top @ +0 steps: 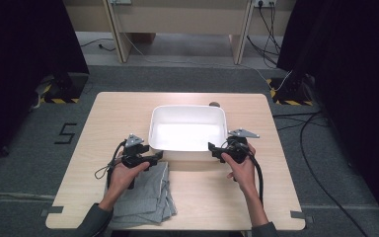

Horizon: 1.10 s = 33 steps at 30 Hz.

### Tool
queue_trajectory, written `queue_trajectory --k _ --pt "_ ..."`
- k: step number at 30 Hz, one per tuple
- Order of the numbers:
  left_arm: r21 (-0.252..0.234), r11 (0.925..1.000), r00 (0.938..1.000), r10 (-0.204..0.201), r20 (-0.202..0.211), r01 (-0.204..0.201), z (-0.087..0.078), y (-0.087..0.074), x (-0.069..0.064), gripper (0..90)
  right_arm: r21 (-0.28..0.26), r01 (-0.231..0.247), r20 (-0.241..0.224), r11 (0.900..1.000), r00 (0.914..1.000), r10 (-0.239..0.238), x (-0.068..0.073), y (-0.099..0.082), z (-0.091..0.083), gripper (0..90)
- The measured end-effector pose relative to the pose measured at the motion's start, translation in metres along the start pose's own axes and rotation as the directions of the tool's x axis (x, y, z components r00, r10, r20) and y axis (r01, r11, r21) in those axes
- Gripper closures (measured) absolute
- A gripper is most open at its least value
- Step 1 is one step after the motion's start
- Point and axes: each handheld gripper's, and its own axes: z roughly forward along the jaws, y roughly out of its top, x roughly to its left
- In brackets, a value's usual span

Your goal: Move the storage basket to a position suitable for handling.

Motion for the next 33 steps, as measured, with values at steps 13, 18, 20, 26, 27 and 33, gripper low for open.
queue_trajectory --k 13,18,20,26,27,33 --pt "0.0 1.0 0.9999 0.0 -0.012 0.0 -0.009 -0.004 0.006 32.8 -0.002 0.013 -0.026 0.9999 0.9996 -0.013 0.007 0.0 0.005 17.5" --pt "-0.001 1.0 0.9999 0.003 -0.015 -0.003 -0.009 -0.005 0.006 32.9 0.0 0.009 -0.027 1.0 0.9996 -0.009 0.008 -0.001 0.003 18.2" --pt "0.003 0.9999 0.9998 0.01 -0.015 -0.01 -0.009 -0.005 0.006 32.9 0.006 0.012 -0.028 0.9999 0.9995 -0.012 0.009 -0.001 0.001 18.5" --pt "0.003 0.9999 0.9998 0.014 -0.014 -0.014 -0.009 -0.007 0.006 33.2 -0.004 0.007 -0.039 1.0 0.9992 -0.007 0.006 -0.002 0.002 18.4" --pt "0.003 0.9999 0.9998 0.014 -0.014 -0.014 -0.009 -0.007 0.006 33.5 -0.004 0.007 -0.039 1.0 0.9992 -0.007 0.006 -0.002 0.002 18.4" --pt "0.007 0.9997 0.9998 0.022 -0.002 -0.022 -0.015 -0.01 0.006 33.4 -0.03 0.019 -0.051 0.9994 0.9985 -0.021 0.005 -0.003 -0.004 19.3"
